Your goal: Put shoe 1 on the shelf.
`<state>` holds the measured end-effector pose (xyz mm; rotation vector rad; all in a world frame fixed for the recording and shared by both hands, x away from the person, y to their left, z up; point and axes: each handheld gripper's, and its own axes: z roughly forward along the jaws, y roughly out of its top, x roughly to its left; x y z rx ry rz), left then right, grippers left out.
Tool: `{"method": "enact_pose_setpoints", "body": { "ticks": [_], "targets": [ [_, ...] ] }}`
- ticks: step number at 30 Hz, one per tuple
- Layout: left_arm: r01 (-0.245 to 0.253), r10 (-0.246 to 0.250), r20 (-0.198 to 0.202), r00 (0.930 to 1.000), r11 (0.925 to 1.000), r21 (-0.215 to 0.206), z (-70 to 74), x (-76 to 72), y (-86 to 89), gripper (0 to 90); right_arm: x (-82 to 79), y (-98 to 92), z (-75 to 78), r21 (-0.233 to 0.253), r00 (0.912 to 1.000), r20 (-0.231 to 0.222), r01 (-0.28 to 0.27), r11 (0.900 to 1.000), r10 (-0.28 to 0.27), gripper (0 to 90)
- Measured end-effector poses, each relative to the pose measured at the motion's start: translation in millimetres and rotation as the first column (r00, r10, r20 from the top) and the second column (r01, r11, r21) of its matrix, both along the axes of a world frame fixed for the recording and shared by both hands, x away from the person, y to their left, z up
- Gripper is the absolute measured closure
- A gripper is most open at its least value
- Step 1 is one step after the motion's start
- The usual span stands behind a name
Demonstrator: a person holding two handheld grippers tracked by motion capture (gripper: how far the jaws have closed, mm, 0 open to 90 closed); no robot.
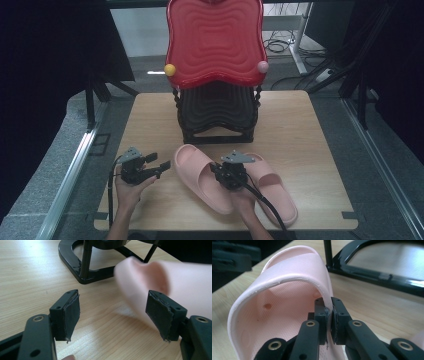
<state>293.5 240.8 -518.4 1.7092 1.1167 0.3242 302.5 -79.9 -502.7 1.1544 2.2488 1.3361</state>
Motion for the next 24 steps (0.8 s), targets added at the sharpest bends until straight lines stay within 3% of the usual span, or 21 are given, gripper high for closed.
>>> {"method": "enact_pose_setpoints", "body": {
  "ticks": [11, 17, 24],
  "targets": [
    [0.006, -0.006, -0.007, 1.0000, 1.0000, 0.005, -1.2, 0.3, -2.6, 27.5, -21.0, -35.7, 31.9, 0.085, 0.9938, 0.096, 0.048, 0.995, -0.056, 84.5],
    [0.009, -0.009, -0.010, 0.9999, 0.9999, 0.008, -2.0, 0.5, -4.0, 27.5, -26.8, -54.9, 48.4, 0.133, 0.9849, 0.141, 0.081, 0.988, -0.100, 84.5],
    [0.011, -0.011, -0.009, 0.9999, 0.9999, 0.011, -2.0, 0.5, -4.7, 27.5, -33.2, -61.8, 74.2, 0.181, 0.9656, 0.220, 0.098, 0.978, -0.138, 84.5]
  ]
}}
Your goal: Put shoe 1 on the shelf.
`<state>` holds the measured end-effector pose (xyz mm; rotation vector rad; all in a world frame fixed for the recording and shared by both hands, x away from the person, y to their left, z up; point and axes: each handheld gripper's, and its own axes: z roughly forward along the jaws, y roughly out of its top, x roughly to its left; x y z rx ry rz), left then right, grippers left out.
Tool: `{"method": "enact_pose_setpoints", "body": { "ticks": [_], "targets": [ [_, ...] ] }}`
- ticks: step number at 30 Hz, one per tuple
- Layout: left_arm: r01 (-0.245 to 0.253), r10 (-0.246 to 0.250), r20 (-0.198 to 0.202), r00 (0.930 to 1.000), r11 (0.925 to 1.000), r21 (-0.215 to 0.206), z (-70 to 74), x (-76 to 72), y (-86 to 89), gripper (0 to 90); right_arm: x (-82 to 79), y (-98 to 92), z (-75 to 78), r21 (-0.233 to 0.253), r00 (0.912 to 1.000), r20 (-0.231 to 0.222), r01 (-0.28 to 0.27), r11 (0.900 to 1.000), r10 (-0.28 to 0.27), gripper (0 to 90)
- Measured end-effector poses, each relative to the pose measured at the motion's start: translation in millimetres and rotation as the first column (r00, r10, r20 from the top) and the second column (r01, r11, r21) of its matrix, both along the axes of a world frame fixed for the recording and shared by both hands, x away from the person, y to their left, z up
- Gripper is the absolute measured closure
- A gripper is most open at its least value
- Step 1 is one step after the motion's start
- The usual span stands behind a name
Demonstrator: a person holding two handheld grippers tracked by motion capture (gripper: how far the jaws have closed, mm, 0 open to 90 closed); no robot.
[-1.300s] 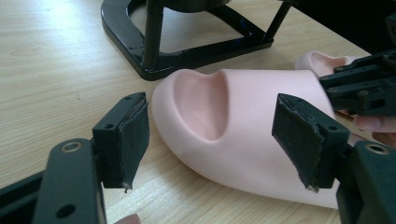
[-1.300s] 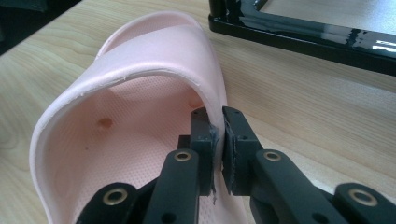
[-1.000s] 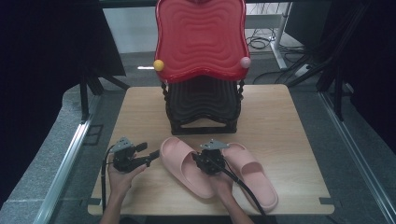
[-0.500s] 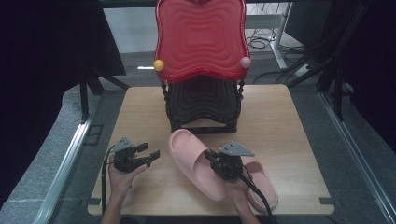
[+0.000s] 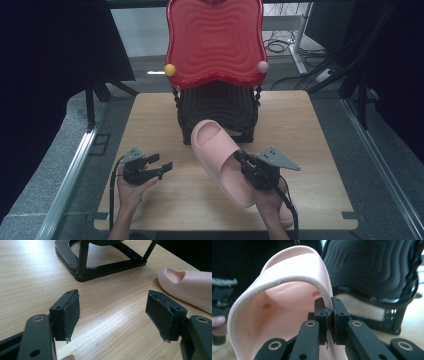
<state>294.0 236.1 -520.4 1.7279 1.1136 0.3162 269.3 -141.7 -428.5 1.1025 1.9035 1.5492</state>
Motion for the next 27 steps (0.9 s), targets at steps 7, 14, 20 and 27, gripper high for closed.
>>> {"method": "enact_pose_setpoints", "body": {
  "ticks": [7, 14, 20, 27],
  "targets": [
    [-0.002, 0.002, 0.000, 1.0000, 1.0000, -0.003, 0.1, 0.2, 1.1, 27.5, 1.0, 1.2, 21.2, 0.033, 0.9992, 0.041, -0.005, 0.999, 0.004, 84.5],
    [-0.003, 0.003, 0.001, 1.0000, 1.0000, -0.003, -0.3, 0.4, 0.7, 27.6, 4.8, 5.5, 42.0, 0.060, 0.9973, 0.073, -0.011, 0.998, 0.007, 84.5],
    [0.003, -0.003, -0.001, 1.0000, 1.0000, 0.000, -0.6, 0.4, -0.7, 27.5, 7.3, 11.4, 60.7, 0.072, 0.9949, 0.101, -0.012, 0.997, 0.005, 84.5],
    [0.003, -0.003, -0.001, 1.0000, 1.0000, -0.003, -0.9, 0.6, 0.2, 27.5, 17.2, 18.7, 72.5, 0.064, 0.9944, 0.106, -0.010, 0.998, 0.004, 84.5]
  ]
}}
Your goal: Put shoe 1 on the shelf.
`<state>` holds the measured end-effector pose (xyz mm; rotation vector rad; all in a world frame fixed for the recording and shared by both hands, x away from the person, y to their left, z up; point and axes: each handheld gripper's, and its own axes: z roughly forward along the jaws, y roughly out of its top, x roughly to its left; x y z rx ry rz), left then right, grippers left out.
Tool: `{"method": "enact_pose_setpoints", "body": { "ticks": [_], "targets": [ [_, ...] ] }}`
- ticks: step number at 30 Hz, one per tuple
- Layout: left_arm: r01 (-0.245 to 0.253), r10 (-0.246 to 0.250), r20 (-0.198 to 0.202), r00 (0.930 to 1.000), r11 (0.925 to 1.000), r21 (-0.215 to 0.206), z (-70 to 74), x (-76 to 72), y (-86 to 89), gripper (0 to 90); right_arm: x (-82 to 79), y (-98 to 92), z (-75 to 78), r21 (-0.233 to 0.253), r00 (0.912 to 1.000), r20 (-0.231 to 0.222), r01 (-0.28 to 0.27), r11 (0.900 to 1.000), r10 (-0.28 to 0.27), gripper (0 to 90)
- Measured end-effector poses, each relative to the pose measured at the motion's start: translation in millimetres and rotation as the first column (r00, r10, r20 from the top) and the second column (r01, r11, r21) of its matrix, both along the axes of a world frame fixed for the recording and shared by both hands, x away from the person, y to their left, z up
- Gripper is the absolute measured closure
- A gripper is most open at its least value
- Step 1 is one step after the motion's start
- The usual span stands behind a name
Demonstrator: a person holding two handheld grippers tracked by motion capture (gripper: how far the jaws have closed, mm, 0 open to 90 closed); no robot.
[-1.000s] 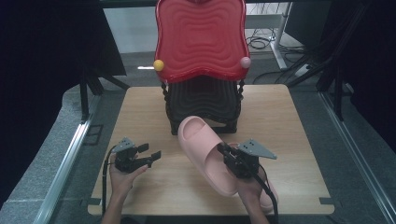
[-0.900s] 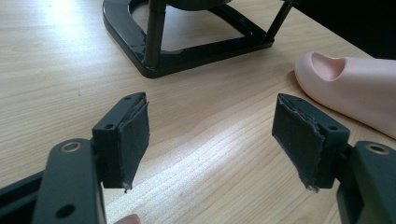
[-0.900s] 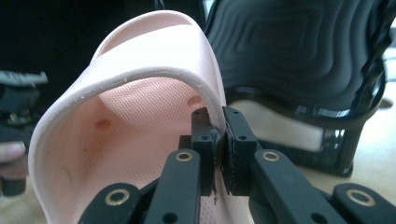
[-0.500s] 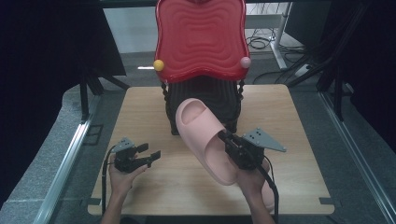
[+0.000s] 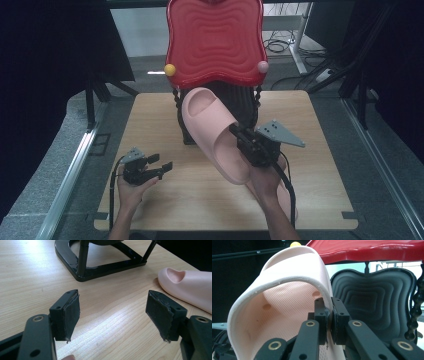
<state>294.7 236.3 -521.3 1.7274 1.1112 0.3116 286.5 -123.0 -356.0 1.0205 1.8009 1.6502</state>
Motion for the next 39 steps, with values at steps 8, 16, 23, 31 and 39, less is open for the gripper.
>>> {"method": "enact_pose_setpoints", "body": {
  "ticks": [8, 16, 23, 31, 39],
  "targets": [
    [-0.004, 0.004, 0.010, 0.9999, 1.0000, 0.003, 1.6, -1.1, 0.0, 27.7, 12.2, 2.5, 13.0, 0.023, 0.9999, 0.009, 0.013, 1.000, -0.013, 84.5],
    [0.006, -0.007, 0.005, 1.0000, 0.9999, 0.011, 0.4, -0.4, -2.8, 27.6, 24.3, 5.9, 29.8, 0.035, 0.9993, 0.021, 0.030, 0.999, -0.031, 84.5],
    [0.013, -0.013, 0.004, 0.9999, 0.9999, 0.006, 0.0, -0.3, -3.5, 27.6, 37.6, 9.1, 38.5, 0.038, 0.9980, 0.030, 0.054, 0.998, -0.055, 84.5],
    [0.016, -0.016, 0.002, 0.9999, 0.9999, 0.000, -0.4, -0.5, -3.9, 27.6, 55.5, 16.5, 49.9, 0.040, 0.9963, 0.030, 0.079, 0.996, -0.080, 84.5],
    [0.019, -0.019, -0.001, 0.9998, 0.9998, -0.001, -0.8, -0.2, -4.5, 27.6, 66.8, 26.7, 61.7, 0.038, 0.9957, 0.036, 0.084, 0.996, -0.085, 84.5]
  ]
}}
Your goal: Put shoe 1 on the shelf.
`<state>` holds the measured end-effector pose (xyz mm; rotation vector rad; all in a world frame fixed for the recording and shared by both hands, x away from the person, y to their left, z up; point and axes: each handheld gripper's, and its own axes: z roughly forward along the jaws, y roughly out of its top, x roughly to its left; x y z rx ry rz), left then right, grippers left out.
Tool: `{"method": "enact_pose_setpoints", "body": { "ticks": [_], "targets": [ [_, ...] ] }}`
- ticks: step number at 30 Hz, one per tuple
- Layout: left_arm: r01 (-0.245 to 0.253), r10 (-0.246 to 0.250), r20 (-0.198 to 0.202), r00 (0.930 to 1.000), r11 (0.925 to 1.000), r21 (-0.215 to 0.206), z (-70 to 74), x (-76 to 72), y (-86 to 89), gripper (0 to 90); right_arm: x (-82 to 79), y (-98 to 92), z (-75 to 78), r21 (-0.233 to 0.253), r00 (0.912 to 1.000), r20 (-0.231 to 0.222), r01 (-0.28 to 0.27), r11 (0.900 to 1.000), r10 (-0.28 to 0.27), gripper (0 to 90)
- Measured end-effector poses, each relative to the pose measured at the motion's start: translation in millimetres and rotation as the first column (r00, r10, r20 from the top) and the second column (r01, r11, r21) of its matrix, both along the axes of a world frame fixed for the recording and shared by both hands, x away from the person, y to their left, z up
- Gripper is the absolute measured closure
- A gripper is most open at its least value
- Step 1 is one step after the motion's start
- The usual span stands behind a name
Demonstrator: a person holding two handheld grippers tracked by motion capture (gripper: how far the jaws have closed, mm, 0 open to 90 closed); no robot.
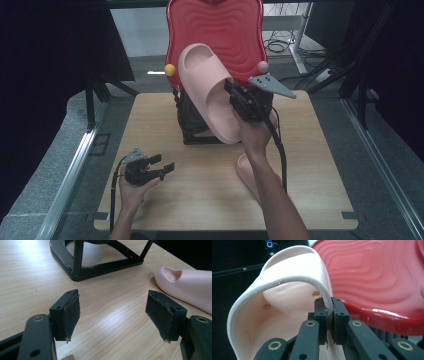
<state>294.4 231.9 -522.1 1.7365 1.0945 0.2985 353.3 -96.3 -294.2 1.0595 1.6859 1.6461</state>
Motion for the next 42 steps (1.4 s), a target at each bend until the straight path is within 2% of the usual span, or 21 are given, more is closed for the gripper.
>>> {"method": "enact_pose_setpoints", "body": {
  "ticks": [11, 17, 24, 30, 42],
  "targets": [
    [0.002, -0.002, -0.001, 1.0000, 1.0000, -0.002, 0.1, -0.1, 0.7, 27.5, 17.8, 14.4, 21.2, 0.000, 0.9997, 0.015, 0.019, 1.000, -0.019, 84.5],
    [0.003, -0.003, 0.001, 1.0000, 1.0000, -0.005, 0.3, -0.3, 0.6, 27.5, 31.9, 21.5, 36.7, 0.004, 0.9981, 0.023, 0.057, 0.998, -0.057, 84.5],
    [0.007, -0.007, 0.000, 1.0000, 0.9999, -0.007, 0.1, -0.3, -0.3, 27.5, 57.5, 35.5, 57.2, -0.006, 0.9939, 0.026, 0.108, 0.994, -0.107, 84.5],
    [0.013, -0.013, -0.002, 0.9999, 0.9999, -0.009, -0.9, -0.1, -2.9, 27.5, 78.4, 45.1, 67.3, -0.015, 0.9913, 0.008, 0.131, 0.991, -0.131, 84.4],
    [0.017, -0.017, 0.000, 0.9999, 0.9999, -0.003, -1.4, 0.7, -5.7, 27.5, 118.1, 71.0, 90.8, -0.032, 0.9823, 0.008, 0.188, 0.982, -0.187, 84.4]
  ]
}}
